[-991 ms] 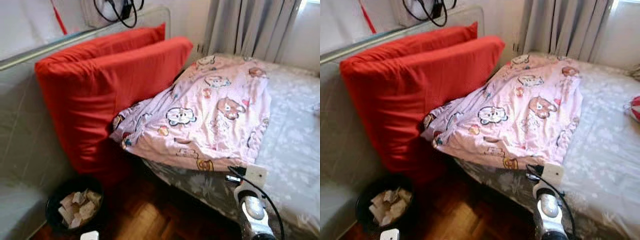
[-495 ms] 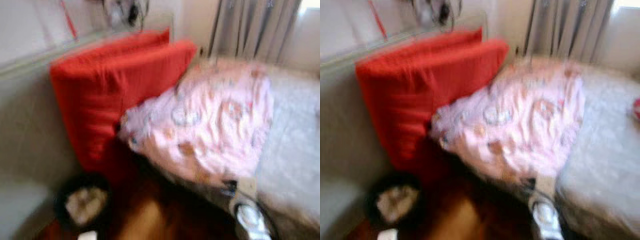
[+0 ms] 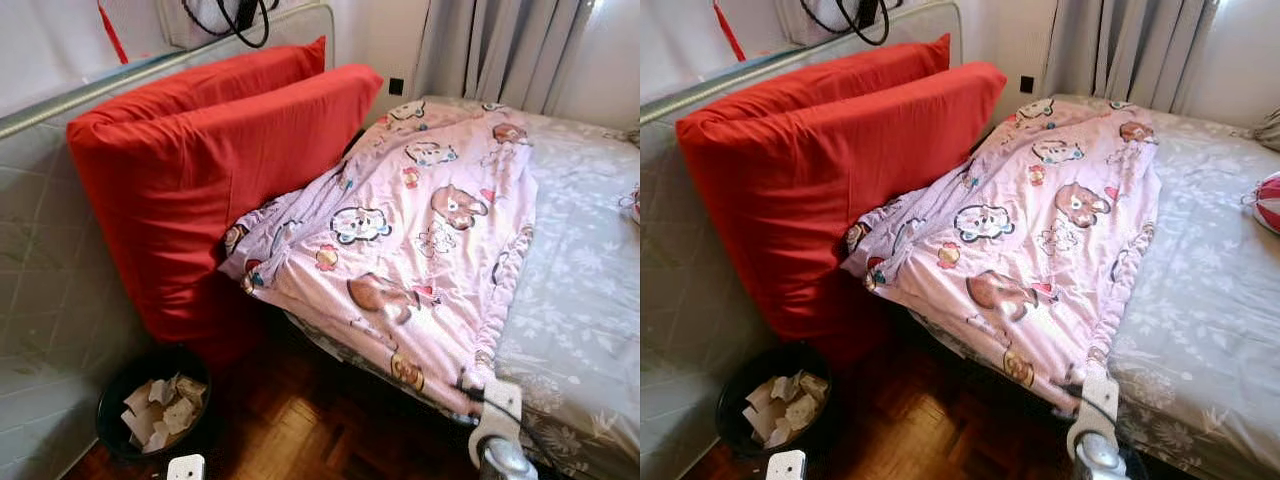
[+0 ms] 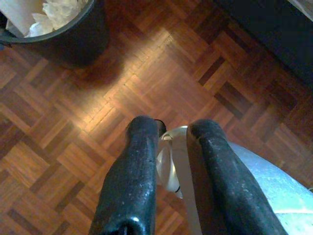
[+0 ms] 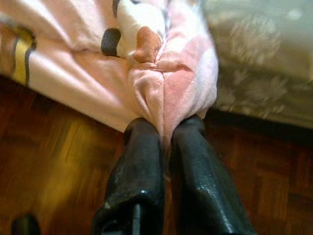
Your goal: Clean up the room
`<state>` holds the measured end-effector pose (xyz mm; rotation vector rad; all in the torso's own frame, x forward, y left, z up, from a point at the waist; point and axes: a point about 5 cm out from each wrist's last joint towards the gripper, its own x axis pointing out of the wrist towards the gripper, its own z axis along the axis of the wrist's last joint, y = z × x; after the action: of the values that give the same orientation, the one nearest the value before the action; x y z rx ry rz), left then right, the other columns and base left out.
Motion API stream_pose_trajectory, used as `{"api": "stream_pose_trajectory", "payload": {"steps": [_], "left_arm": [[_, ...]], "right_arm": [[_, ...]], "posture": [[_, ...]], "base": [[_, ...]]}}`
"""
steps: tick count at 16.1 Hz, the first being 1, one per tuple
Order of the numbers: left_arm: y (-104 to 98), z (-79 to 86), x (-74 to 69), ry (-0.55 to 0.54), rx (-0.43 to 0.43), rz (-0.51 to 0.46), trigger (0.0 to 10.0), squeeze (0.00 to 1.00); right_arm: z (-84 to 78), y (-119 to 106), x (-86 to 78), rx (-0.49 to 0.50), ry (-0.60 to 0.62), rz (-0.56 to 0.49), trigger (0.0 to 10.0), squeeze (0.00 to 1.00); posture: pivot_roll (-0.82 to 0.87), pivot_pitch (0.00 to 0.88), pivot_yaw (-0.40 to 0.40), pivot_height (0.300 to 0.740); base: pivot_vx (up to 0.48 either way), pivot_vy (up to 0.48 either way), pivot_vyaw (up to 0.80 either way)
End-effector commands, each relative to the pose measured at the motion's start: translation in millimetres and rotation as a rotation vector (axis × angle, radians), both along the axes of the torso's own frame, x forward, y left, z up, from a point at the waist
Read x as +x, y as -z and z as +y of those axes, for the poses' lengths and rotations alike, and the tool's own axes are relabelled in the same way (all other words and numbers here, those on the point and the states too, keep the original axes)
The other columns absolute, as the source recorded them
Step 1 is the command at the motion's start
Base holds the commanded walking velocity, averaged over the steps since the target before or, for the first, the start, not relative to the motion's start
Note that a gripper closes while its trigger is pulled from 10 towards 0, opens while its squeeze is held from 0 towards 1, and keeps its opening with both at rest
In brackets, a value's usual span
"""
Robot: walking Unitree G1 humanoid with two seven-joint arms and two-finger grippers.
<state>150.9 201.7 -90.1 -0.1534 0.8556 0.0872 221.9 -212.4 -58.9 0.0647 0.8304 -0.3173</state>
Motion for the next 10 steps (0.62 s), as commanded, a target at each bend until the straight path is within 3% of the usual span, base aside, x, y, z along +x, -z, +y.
{"api": "stream_pose_trajectory", "payload": {"steps": [1, 5, 9, 10], "left_arm": [[2.1, 1.3, -5.0, 0.008, 0.005, 0.023, 10.0, 0.0], [2.6, -1.0, -5.4, 0.023, 0.008, 0.025, 10.0, 0.0], [2.7, -1.8, -5.5, 0.03, 0.009, 0.026, 10.0, 0.0], [2.8, -2.0, -5.7, 0.031, 0.01, 0.026, 10.0, 0.0]], "right_arm": [[0.8, 6.0, -8.4, 0.007, -0.009, 0.055, 10.0, 0.0], [6.5, 14.1, -19.6, 0.023, -0.061, 0.128, 10.0, 0.0], [7.6, 15.3, -21.4, 0.031, -0.076, 0.135, 10.0, 0.0], [7.5, 15.2, -21.3, 0.028, -0.082, 0.136, 10.0, 0.26]], "posture": [[0.11, 0.0, 0.026, 0.74], [0.1, 0.0, 0.027, 0.74], [0.1, 0.0, 0.025, 0.74], [0.1, 0.0, 0.025, 0.74]], "base": [[0.0, 0.0, 0.0], [0.0, 0.0, 0.0], [0.0, 0.0, 0.0], [0.0, 0.0, 0.0]]}}
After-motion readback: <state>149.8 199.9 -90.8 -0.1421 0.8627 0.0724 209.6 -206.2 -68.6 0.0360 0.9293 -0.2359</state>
